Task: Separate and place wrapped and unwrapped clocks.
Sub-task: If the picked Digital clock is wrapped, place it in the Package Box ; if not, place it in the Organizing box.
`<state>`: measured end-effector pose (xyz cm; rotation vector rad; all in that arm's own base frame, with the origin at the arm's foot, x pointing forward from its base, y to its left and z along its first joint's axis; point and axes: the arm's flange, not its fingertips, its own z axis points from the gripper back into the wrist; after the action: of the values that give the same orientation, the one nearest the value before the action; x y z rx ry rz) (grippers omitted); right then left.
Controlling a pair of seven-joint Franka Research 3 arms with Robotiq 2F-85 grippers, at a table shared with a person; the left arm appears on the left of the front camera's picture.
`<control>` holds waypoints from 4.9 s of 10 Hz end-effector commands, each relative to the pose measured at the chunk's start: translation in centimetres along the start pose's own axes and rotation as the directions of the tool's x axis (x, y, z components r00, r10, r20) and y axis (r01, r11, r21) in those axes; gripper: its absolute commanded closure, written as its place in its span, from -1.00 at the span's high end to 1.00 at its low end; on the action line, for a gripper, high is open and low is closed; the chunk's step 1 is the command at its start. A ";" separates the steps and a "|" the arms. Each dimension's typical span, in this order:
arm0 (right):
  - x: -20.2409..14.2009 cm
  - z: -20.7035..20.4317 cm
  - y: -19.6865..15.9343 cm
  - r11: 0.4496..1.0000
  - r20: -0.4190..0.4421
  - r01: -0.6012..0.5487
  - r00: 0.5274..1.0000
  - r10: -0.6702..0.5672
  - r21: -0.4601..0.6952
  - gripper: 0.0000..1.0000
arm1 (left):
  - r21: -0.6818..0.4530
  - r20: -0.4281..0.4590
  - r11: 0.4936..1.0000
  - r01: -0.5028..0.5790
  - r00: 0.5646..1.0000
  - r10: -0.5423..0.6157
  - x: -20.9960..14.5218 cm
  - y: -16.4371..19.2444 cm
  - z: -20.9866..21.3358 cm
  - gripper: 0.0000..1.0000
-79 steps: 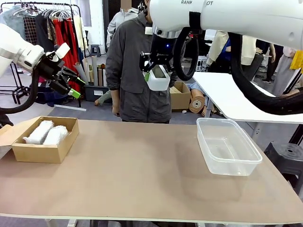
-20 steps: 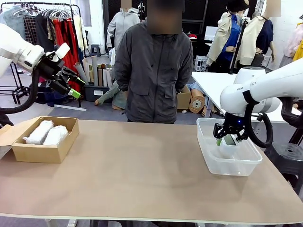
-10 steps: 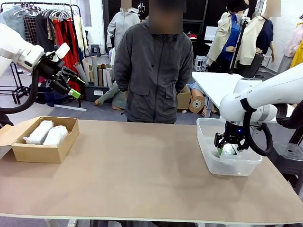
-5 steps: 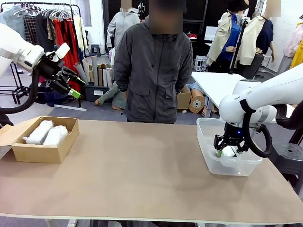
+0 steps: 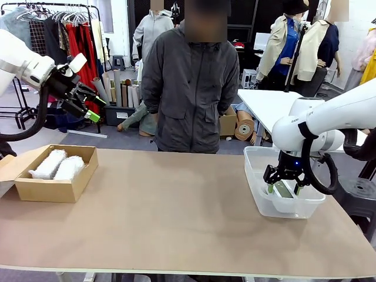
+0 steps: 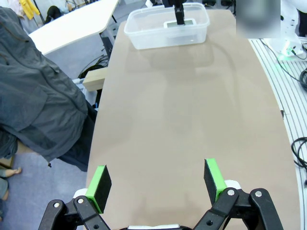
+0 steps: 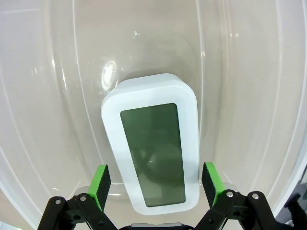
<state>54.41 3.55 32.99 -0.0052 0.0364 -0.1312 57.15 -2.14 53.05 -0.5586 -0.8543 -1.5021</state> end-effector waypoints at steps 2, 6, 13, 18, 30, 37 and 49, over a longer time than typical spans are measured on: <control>-0.7 1.7 0.0 0.999 0.024 -0.042 0.999 0.042 0.019 1.00 | 0.005 -0.007 1.000 -0.005 1.000 0.005 0.1 -0.1 0.2 1.00; -0.1 1.7 0.1 1.000 0.028 -0.014 0.999 0.014 0.004 1.00 | 0.005 -0.007 1.000 -0.005 1.000 0.005 0.1 -0.1 0.2 1.00; -0.2 8.2 0.7 0.976 0.085 -0.219 0.972 0.217 0.014 1.00 | 0.005 -0.007 1.000 -0.005 1.000 0.005 0.1 -0.1 0.2 1.00; -2.5 17.5 3.1 0.750 0.233 -0.661 0.724 0.650 -0.039 1.00 | 0.005 -0.007 1.000 -0.005 1.000 0.005 0.1 -0.1 0.2 1.00; -0.2 25.4 3.4 -0.074 0.642 -0.996 -0.092 0.761 -0.055 1.00 | 0.005 -0.007 1.000 -0.005 1.000 0.005 0.1 -0.1 0.2 1.00; 1.0 24.6 4.1 -0.068 0.686 -0.997 -0.083 0.723 -0.049 1.00 | 0.005 -0.007 1.000 -0.005 1.000 0.005 0.1 -0.1 0.2 1.00; 1.0 24.6 4.1 -0.068 0.686 -0.997 -0.083 0.723 -0.049 1.00 | 0.005 -0.007 1.000 -0.005 1.000 0.005 0.1 -0.1 0.2 1.00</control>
<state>56.96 7.56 57.24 0.5707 -0.6096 1.4271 57.16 -2.15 53.07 -0.5584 -0.8545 -1.5023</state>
